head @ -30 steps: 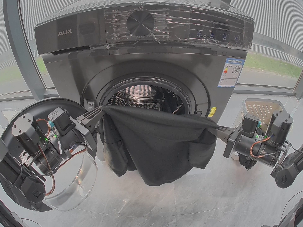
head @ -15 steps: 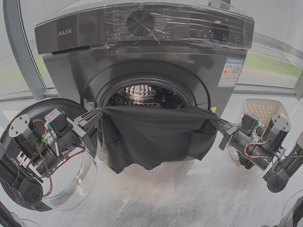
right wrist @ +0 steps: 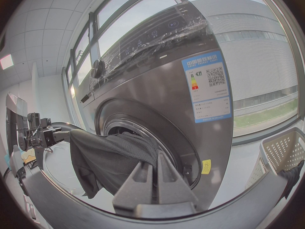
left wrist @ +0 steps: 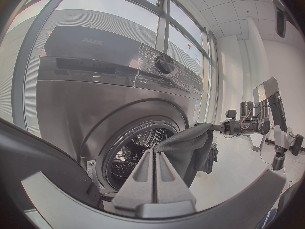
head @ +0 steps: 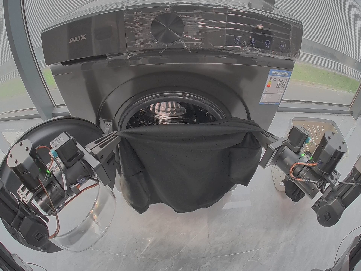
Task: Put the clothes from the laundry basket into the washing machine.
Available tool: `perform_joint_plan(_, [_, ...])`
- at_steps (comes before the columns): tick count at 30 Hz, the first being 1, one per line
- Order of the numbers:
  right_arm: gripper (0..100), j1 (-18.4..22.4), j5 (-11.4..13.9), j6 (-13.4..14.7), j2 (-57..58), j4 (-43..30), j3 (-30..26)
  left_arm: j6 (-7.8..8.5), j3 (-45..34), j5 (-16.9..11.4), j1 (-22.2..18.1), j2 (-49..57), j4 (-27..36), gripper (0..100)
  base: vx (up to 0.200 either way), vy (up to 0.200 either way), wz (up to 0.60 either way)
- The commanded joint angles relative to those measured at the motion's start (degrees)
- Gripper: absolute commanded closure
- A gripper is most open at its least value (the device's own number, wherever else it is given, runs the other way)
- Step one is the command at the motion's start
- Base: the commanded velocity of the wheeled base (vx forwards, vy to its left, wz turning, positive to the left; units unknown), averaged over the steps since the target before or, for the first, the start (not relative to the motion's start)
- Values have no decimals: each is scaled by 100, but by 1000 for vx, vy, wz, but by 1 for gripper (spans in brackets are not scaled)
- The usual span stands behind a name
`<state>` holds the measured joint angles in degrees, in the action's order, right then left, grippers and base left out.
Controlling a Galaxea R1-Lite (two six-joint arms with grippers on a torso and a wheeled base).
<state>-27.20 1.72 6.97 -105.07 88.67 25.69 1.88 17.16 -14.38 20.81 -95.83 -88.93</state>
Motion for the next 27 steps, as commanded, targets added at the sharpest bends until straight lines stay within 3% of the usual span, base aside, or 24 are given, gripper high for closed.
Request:
perform_joint_plan(1, [100,-5,4,6,118,1,59,6,-20,6,-16,12,-1,100,0,0,0])
perform_joint_plan(27, [100,-128,39,-38,294,1,130,6,173,15,-51,82,-1,100,0,0,0])
